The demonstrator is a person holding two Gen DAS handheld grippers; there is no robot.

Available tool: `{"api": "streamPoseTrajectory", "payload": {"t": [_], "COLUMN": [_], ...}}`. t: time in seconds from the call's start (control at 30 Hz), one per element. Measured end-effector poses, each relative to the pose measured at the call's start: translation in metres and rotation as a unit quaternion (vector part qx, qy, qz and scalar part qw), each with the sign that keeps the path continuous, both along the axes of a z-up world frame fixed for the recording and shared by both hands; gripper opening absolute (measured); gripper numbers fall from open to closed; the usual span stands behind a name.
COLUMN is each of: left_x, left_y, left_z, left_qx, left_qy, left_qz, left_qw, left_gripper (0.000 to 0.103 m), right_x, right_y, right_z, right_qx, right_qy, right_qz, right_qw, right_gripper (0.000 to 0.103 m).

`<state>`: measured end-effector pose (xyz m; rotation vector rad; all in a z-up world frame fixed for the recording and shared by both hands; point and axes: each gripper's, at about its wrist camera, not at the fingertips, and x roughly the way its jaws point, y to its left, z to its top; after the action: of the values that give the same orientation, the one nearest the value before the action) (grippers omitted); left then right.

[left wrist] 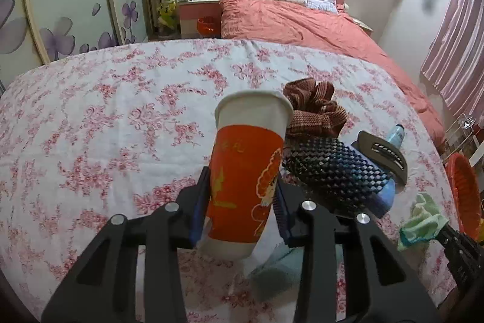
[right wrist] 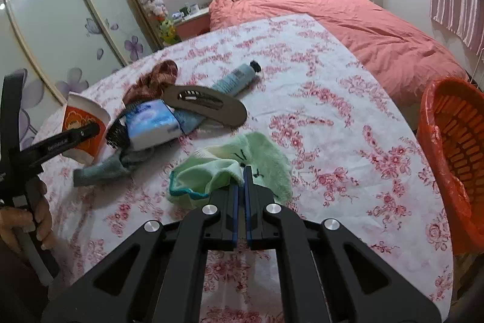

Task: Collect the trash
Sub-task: 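Carry the paper cup and mint cloth over the orange basket and open both tools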

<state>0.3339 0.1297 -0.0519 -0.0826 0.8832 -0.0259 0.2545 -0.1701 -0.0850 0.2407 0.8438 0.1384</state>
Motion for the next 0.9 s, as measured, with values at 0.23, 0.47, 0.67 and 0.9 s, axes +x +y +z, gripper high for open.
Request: {"api": "streamPoseTrajectory", "payload": {"t": [0.23, 0.47, 0.67, 0.9], "left_x": [-0.017, -0.041, -0.065, -0.088], "left_y": [-0.001, -0.013, -0.042, -0.085], "left_z": [0.019, 0.046, 0.067, 0.084], "left_qx": [-0.009, -0.024, -0.037, -0.052], "left_qy": [-0.018, -0.041, -0.059, -0.076], "left_qz": [-0.007, -0.027, -0.061, -0.113], "left_qw": [0.9998, 0.9985, 0.9957, 0.9894], "left_gripper": [0.038, 0.038, 0.038, 0.038], "right_x": [-0.011, -0.028, -0.047, -0.069], "right_y": [-0.005, -0.015, -0.028, -0.052], "right_z": [0.021, 0.046, 0.067, 0.084], "right_qx": [0.007, 0.01, 0.016, 0.021], "right_qy": [-0.024, -0.056, -0.085, -0.115], "right_qz": [-0.011, -0.025, -0.04, -0.065], "right_qw": [1.0, 0.998, 0.995, 0.991], "right_gripper": [0.003, 0.003, 0.003, 0.003]}}
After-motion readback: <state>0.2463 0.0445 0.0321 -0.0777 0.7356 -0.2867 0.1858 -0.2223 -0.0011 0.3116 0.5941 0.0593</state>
